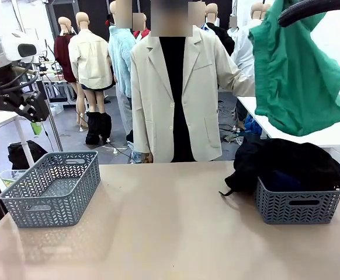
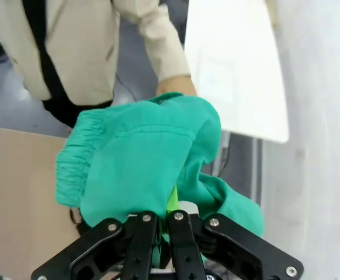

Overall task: Sort the tops and bottoms.
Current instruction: Sort the clothes according to human instructions.

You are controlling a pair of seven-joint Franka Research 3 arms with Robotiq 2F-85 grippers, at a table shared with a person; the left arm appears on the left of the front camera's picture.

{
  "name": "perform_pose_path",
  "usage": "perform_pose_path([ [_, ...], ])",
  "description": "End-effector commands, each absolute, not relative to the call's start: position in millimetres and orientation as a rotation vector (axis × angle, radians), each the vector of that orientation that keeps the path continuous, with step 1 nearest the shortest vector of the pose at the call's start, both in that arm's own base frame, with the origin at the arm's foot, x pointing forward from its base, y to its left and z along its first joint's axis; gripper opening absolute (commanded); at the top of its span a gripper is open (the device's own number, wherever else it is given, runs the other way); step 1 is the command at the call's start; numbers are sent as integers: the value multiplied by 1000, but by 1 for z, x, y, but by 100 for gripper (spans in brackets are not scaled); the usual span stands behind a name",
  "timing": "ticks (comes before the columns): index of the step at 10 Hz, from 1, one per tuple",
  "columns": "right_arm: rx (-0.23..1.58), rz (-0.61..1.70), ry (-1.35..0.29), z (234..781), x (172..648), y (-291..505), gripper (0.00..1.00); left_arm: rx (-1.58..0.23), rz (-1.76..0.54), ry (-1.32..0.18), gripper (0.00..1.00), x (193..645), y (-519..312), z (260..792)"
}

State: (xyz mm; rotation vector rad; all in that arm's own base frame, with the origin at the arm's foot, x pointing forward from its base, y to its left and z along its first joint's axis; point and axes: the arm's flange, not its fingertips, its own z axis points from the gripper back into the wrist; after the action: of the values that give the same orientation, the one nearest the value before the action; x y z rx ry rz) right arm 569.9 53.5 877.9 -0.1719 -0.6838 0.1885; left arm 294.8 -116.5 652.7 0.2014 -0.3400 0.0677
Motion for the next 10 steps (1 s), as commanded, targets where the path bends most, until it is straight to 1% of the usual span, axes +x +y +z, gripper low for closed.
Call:
perform_pose_path([
  [1, -72, 107, -633, 787, 534, 22, 0, 191, 68, -330, 100, 295, -115, 655],
  [2, -55, 89, -657, 763, 522, 9, 0, 191, 68, -330, 100, 295, -115, 655],
  [4, 59, 52, -621, 713, 497, 1, 0, 191, 68, -330, 100, 295, -115, 655],
  [5, 111, 37, -581, 691, 488, 2, 0, 191, 68, -330, 100, 295, -115, 655],
  [6, 127, 27, -499, 667, 477, 1, 0, 191, 68, -330, 100, 295, -115, 655],
  [7, 153, 20, -468, 652, 469, 4, 0, 191, 68, -330, 100, 295, -115, 655],
  [8, 122, 9, -447, 635, 460, 6, 0, 191, 68, -330, 100, 295, -115, 655],
  [9, 49, 44, -357, 615, 449, 5, 0, 191, 68, -330, 100, 295, -115, 655],
  [10, 33, 63, -270, 595, 438, 3, 0, 191, 68, -330, 100, 295, -115, 655],
])
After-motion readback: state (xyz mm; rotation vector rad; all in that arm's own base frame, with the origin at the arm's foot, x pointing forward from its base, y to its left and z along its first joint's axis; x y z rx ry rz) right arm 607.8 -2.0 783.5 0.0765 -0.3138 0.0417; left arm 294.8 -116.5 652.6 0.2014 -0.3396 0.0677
